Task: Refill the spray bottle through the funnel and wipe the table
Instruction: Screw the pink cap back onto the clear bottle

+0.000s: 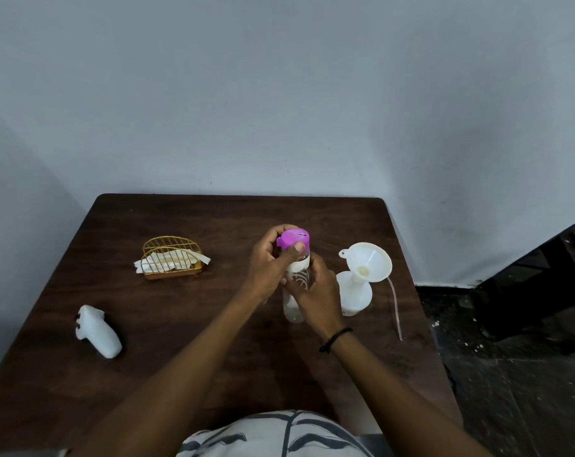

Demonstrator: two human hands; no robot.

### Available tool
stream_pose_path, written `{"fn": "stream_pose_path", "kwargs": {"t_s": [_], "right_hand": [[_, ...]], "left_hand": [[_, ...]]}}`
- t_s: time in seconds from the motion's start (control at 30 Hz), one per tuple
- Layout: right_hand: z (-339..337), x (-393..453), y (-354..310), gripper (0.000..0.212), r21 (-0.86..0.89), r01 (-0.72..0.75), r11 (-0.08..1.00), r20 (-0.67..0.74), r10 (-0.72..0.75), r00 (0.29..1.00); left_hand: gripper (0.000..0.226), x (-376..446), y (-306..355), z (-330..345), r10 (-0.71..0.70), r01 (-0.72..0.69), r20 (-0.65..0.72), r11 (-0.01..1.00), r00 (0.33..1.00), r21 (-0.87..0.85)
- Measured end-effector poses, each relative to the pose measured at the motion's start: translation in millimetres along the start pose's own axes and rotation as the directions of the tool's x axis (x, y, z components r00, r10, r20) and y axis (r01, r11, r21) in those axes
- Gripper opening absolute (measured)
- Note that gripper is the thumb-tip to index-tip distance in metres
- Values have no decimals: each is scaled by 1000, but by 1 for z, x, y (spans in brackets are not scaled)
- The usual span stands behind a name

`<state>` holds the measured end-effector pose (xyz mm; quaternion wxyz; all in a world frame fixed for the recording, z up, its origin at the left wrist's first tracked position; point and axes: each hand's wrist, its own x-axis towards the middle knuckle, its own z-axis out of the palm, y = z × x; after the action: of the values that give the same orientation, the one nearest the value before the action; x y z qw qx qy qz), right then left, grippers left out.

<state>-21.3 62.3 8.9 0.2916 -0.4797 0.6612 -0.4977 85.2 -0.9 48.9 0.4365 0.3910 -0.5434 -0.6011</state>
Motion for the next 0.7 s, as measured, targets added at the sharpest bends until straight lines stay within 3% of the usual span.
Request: {"fn": "stream_pose_path", "kwargs": {"t_s": [0.23, 0.43, 0.7], "right_hand": [[35, 15, 5, 45, -30, 36, 999, 158, -30, 987], [53, 23, 13, 38, 1, 15, 1000, 232, -15, 973], [61, 33, 22, 44, -31, 19, 999, 274, -10, 962]], "left_hand": [[49, -7, -17, -33, 91, -67, -104, 975, 990, 214], [53, -10, -32, -50, 91, -44, -153, 957, 984, 286], [51, -7, -39, -56, 50, 22, -206, 943, 977, 332]]}}
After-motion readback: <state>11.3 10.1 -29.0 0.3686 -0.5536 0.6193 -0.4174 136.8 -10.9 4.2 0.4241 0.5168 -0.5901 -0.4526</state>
